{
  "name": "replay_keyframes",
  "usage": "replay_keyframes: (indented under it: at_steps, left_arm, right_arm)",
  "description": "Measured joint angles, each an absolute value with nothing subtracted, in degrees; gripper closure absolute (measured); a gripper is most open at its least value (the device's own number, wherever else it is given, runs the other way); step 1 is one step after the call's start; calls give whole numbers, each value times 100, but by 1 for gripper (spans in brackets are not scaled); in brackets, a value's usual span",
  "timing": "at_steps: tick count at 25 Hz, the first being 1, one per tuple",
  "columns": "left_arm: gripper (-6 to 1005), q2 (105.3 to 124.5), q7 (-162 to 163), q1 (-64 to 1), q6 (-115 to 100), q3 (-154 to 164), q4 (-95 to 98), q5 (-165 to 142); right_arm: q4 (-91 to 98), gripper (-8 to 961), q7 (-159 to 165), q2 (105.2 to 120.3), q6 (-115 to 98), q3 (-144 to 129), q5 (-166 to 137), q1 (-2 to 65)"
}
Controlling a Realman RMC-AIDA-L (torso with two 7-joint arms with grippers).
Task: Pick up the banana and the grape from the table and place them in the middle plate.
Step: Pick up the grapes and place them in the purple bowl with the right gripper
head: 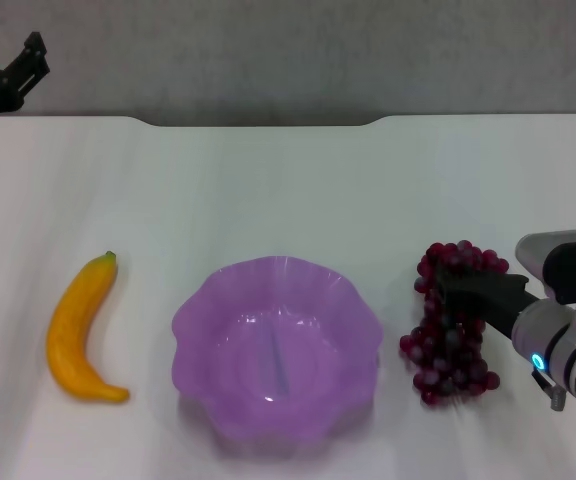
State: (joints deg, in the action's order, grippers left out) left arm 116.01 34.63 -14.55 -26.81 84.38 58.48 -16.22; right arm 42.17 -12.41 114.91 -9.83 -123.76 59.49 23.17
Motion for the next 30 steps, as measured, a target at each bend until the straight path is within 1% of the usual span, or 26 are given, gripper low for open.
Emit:
replay_keyframes:
  at_steps: [14,30]
  left_arm:
    - [125,11601,3463,-1453,-2681,8438,5844,-1608]
    - [126,11593,3463,-1446,-2681,8438,5792,-1623]
  right_arm:
    - [4131,683,-1248,11487,-2325,-13073,5941,2305]
    - [4272,708,-1209,11473,-2870,-12926,5442,2212]
